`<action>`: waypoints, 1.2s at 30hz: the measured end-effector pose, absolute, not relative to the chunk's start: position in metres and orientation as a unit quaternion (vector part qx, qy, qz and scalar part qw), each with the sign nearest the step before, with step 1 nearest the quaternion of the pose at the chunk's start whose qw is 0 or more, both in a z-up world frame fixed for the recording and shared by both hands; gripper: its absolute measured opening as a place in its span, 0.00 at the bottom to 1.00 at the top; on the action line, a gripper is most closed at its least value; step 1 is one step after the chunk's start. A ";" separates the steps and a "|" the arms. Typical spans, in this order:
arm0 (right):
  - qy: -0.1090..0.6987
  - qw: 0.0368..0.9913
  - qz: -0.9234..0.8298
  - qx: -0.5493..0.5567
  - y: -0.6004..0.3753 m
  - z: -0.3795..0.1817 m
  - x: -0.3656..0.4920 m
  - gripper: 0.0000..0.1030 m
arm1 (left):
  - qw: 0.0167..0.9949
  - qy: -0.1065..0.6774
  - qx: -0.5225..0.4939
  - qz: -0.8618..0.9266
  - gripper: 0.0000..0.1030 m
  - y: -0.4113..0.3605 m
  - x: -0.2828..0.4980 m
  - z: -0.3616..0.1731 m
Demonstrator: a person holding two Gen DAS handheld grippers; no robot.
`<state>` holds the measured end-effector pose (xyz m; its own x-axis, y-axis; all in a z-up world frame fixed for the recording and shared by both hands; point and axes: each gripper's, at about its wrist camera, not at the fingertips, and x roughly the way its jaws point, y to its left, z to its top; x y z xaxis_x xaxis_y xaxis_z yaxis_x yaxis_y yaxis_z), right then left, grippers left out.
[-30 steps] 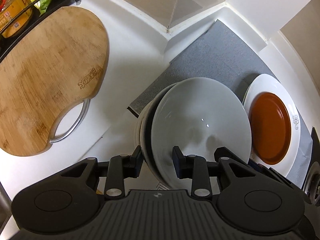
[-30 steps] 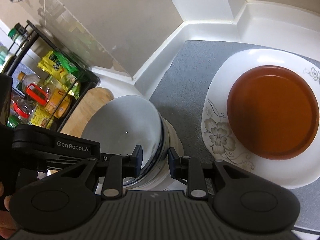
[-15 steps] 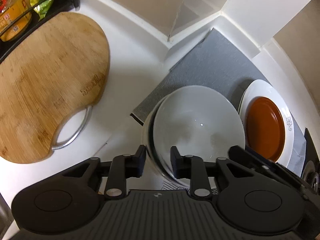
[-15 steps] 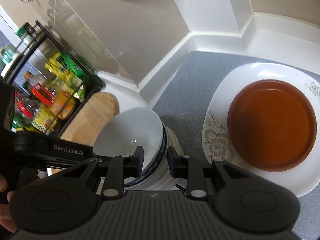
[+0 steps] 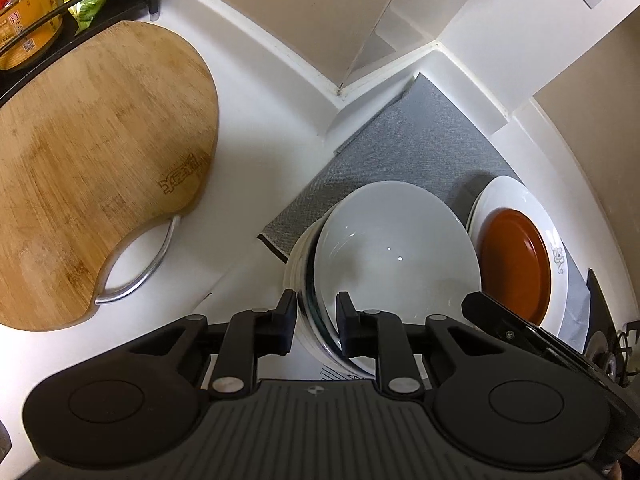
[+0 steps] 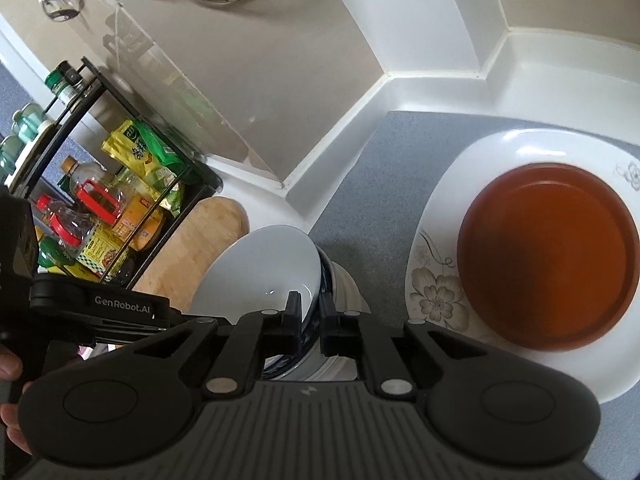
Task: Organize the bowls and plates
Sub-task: 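Lift the bowl stack with both tools and carry it toward the plates, then lower the bowl stack onto the brown plate with both tools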
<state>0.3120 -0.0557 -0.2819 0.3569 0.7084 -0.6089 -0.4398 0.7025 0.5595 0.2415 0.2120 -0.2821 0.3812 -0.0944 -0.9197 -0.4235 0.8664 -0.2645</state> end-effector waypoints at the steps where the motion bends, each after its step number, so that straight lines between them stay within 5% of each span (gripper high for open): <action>1: 0.444 0.808 0.353 0.159 -0.057 -0.283 0.312 0.13 | 0.797 0.547 -0.234 0.105 0.29 0.212 0.241 -0.283; 5: 0.448 0.802 0.352 0.182 -0.064 -0.288 0.312 0.17 | 0.786 0.553 -0.260 0.095 0.35 0.219 0.241 -0.290; 9: 0.471 0.789 0.342 0.195 -0.064 -0.298 0.318 0.39 | 0.773 0.566 -0.273 0.084 0.41 0.227 0.248 -0.303; 17: 0.515 0.768 0.319 0.209 -0.050 -0.323 0.325 0.66 | 0.759 0.585 -0.285 0.023 0.55 0.235 0.269 -0.331; 22: 0.535 0.744 0.314 0.249 -0.044 -0.333 0.324 0.67 | 0.764 0.595 -0.246 -0.025 0.54 0.235 0.277 -0.333; 29: 0.538 0.746 0.311 0.241 -0.048 -0.328 0.326 0.46 | 0.760 0.614 -0.195 -0.084 0.48 0.236 0.282 -0.330; 36: 0.547 0.738 0.280 0.278 -0.055 -0.332 0.325 0.43 | 0.757 0.624 -0.160 -0.110 0.46 0.234 0.287 -0.325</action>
